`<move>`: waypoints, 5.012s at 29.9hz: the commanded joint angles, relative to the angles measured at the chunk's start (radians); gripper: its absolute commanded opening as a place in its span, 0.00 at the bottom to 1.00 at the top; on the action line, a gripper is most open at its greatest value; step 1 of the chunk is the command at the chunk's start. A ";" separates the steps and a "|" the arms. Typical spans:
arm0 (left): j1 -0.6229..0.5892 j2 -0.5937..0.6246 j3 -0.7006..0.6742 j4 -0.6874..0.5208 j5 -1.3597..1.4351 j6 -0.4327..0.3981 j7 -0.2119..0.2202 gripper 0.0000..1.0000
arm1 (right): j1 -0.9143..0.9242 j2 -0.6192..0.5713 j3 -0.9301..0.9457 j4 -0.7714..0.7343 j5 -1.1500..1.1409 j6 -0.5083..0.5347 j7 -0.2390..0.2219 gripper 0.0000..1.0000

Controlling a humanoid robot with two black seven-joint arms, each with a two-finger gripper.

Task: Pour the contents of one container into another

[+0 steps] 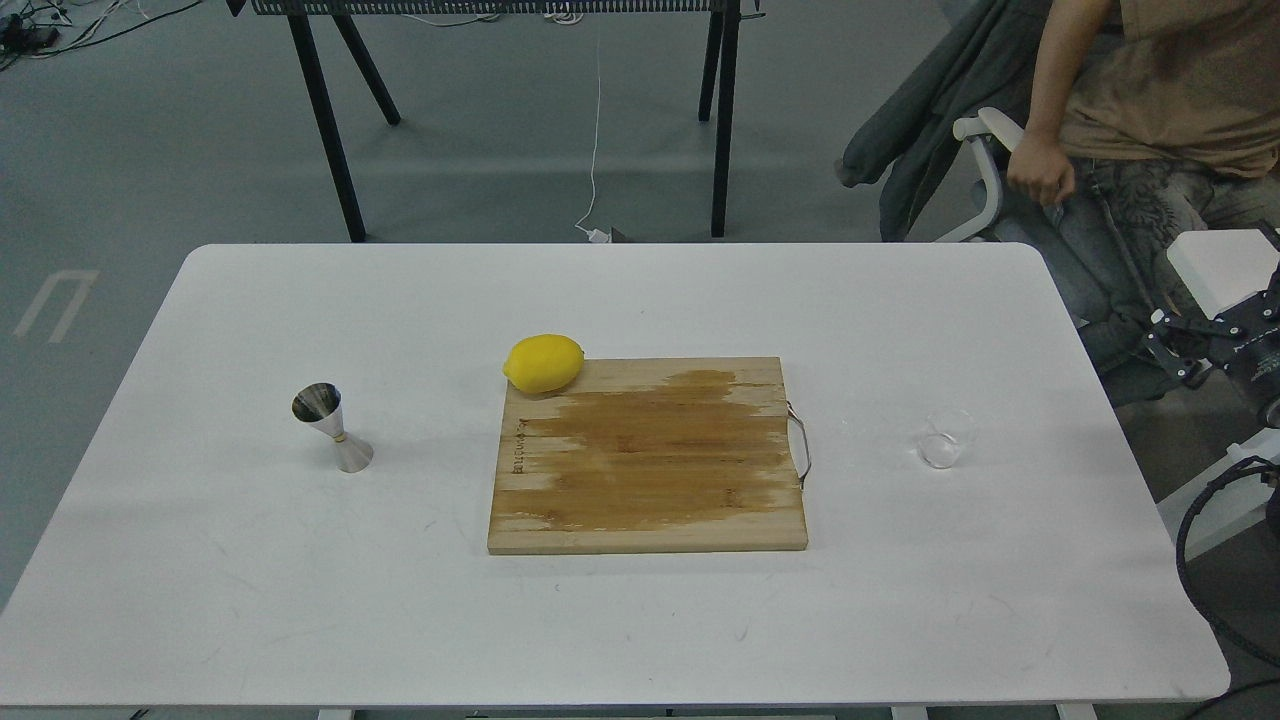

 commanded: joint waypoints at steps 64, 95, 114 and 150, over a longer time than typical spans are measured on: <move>-0.029 -0.049 0.451 -0.484 0.944 0.695 -0.449 1.00 | -0.014 0.007 -0.006 -0.089 0.000 0.000 0.003 0.99; 0.595 0.214 0.440 -0.932 1.133 0.977 -0.449 0.98 | -0.014 0.010 -0.007 -0.106 0.000 0.000 0.003 0.99; 0.668 -0.010 0.433 -0.757 1.133 0.977 -0.449 0.98 | -0.006 0.008 -0.006 -0.109 0.000 0.000 0.003 0.99; 0.551 -0.243 0.425 -0.486 1.123 0.977 -0.449 0.94 | -0.003 0.008 -0.001 -0.108 0.002 0.000 0.003 0.99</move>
